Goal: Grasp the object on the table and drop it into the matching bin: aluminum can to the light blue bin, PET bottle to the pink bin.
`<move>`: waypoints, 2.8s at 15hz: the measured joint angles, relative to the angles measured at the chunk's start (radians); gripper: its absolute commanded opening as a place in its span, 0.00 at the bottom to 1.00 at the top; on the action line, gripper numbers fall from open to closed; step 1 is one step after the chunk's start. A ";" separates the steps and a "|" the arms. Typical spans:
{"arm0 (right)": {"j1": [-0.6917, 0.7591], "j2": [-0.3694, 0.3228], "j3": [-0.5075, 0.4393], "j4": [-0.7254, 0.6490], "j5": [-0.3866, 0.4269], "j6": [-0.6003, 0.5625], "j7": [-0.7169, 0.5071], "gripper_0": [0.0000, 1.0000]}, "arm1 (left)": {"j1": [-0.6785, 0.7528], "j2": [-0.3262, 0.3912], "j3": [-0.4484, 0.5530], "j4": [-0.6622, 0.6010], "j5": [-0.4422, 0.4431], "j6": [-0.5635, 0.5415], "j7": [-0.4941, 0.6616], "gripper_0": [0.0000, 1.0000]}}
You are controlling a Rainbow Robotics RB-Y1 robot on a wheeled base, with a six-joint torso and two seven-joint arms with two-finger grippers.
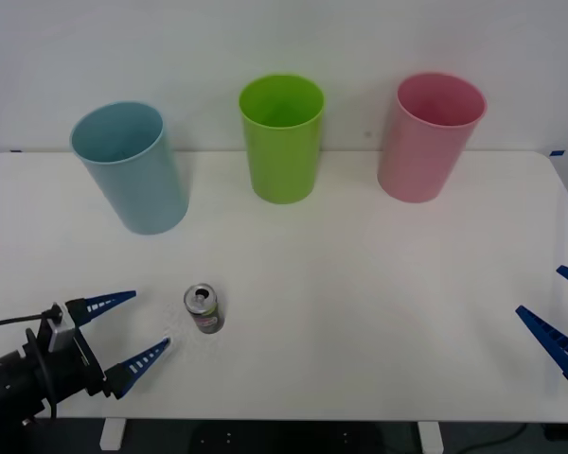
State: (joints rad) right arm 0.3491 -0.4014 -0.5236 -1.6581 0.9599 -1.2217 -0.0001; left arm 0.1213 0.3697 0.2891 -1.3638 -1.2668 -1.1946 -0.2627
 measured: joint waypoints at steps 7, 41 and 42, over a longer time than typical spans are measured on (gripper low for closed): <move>0.000 0.000 0.000 0.000 0.000 0.000 0.000 1.00 | -0.046 -0.014 -0.041 0.097 0.053 0.000 -0.126 1.00; 0.000 0.000 0.000 0.000 0.000 0.000 0.000 1.00 | -0.218 -0.109 -0.154 0.279 0.034 0.074 -0.198 0.00; 0.000 0.000 0.000 0.000 0.000 0.000 0.000 1.00 | -0.218 -0.109 -0.154 0.279 0.034 0.074 -0.197 0.00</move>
State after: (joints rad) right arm 0.3490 -0.4014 -0.5236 -1.6581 0.9599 -1.2217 0.0000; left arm -0.0969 0.2608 0.1349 -1.0845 -1.2332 -1.1208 -0.4598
